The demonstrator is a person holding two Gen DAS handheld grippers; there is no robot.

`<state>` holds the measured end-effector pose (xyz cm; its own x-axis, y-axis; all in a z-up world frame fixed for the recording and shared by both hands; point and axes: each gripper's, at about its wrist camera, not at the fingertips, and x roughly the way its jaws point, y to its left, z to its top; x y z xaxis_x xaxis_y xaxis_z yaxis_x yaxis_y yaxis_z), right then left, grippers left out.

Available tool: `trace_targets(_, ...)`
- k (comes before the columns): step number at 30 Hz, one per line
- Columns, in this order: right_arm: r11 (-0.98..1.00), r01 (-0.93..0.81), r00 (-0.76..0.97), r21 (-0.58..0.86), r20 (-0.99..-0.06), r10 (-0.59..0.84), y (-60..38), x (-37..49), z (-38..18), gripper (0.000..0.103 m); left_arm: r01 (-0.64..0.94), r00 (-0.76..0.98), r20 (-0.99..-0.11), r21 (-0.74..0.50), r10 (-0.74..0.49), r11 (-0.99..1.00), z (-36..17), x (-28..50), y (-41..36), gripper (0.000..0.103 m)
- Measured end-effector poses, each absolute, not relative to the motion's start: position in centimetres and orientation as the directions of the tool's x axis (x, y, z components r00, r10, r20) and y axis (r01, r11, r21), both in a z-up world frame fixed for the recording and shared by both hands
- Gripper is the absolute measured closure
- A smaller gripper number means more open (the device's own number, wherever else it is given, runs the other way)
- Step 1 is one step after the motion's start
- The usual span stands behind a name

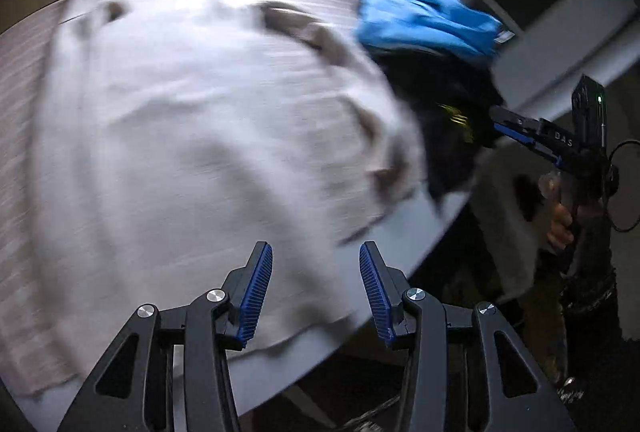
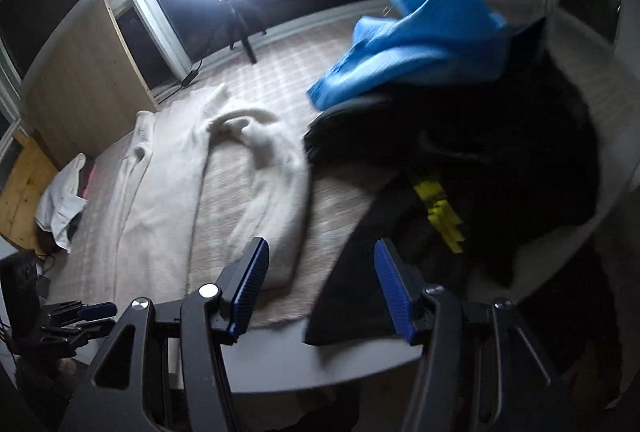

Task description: Fold clothes

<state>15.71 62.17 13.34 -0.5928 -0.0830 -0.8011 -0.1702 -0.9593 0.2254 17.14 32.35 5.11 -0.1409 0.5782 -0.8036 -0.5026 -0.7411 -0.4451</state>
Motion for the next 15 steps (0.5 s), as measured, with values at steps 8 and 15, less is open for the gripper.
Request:
trace_targets(8,-0.967,-0.083,-0.582,0.241,-0.799,-0.149,63.7,11.9,14.2,0.048,-0.563,-0.167,-0.831,-0.362,0.531,-0.743,4.2,15.6,41.9,0.055)
trace_targets(15,-0.973,0.208,-0.546,0.105,-0.812,-0.205,61.5,1.5,15.1,0.048,-0.399,-0.186,-0.843,-0.404,0.504,-0.823,0.4,11.2,45.0,0.055)
